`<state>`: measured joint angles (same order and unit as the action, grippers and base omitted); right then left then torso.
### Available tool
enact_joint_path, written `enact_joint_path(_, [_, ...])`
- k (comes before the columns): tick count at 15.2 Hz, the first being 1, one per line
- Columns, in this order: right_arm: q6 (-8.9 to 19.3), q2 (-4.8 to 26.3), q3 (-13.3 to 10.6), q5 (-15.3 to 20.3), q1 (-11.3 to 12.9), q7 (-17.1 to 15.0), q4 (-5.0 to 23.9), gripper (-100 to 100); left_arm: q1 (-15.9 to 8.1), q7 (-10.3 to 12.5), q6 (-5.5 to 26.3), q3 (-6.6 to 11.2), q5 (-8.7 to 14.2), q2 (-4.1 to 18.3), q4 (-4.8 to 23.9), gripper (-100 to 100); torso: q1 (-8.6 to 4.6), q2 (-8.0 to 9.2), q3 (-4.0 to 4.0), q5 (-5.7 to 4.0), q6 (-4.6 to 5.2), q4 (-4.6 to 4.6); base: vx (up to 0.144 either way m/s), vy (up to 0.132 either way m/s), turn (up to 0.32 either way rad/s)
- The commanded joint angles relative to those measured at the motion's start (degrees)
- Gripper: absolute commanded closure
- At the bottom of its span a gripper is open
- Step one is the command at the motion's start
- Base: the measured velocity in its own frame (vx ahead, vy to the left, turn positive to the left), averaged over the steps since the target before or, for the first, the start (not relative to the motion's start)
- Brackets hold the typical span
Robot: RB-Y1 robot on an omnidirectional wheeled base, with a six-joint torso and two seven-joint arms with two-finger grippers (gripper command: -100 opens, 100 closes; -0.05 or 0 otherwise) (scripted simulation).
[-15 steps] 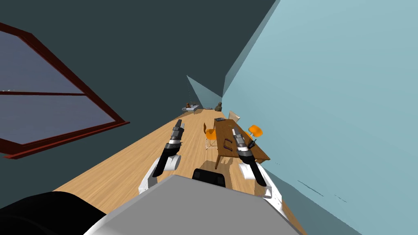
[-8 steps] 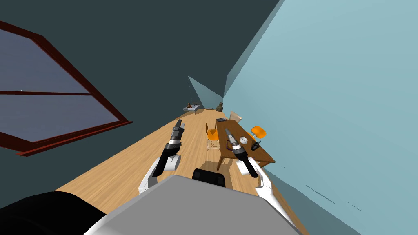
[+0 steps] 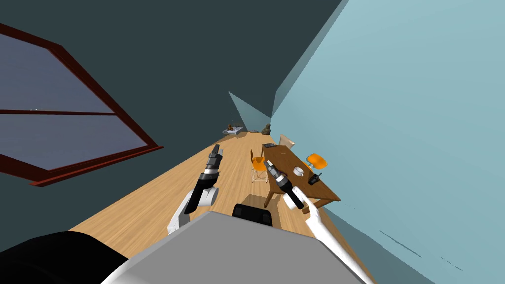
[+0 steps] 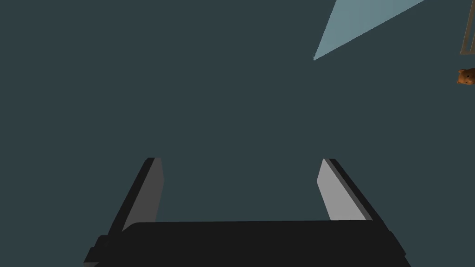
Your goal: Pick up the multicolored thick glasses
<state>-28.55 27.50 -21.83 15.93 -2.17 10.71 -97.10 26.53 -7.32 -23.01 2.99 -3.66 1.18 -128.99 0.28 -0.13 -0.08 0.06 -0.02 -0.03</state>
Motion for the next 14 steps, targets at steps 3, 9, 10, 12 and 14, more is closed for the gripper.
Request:
enact_joint_path(3, [-0.4, 3.0, -4.7, 3.6, 3.4, 0.9, 5.5, -100, 0.0, 0.0, 0.0, 0.0, 0.0, 0.0, 0.0, 0, 0.0, -0.07, -0.03, 0.0, 0.0, -0.01, 0.051, 0.068, 0.028])
enact_joint_path(9, [-1.1, 6.3, -10.4, 8.0, 7.3, 2.0, 12.2, -100, 0.0, 0.0, 0.0, 0.0, 0.0, 0.0, 0.0, 0, -0.01, -0.09, -0.05, 0.0, 0.01, -0.02, 0.043, 0.056, 0.016])
enact_joint_path(10, [-1.5, 7.8, -12.6, 10.2, 9.2, 2.6, 14.4, -100, 0.0, 0.0, 0.0, 0.0, 0.0, 0.0, 0.0, 0, -0.05, -0.05, -0.03, -0.01, 0.02, -0.02, 0.041, 0.042, 0.011])
enact_joint_path(12, [-1.5, 7.8, -13.3, 10.2, 9.2, 2.6, 15.5, -100, 0.0, 0.0, 0.0, 0.0, 0.0, 0.0, 0.0, 0, -0.1, -0.05, -0.03, -0.02, 0.02, -0.01, 0.035, 0.037, 0.007])
enact_joint_path(14, [-1.9, 9.4, -16.1, 12.4, 11.1, 3.2, 18.8, -100, 0.0, 0.0, 0.0, 0.0, 0.0, 0.0, 0.0, 0, -0.11, -0.02, -0.01, -0.02, 0.02, 0.0, 0.038, 0.049, 0.013])
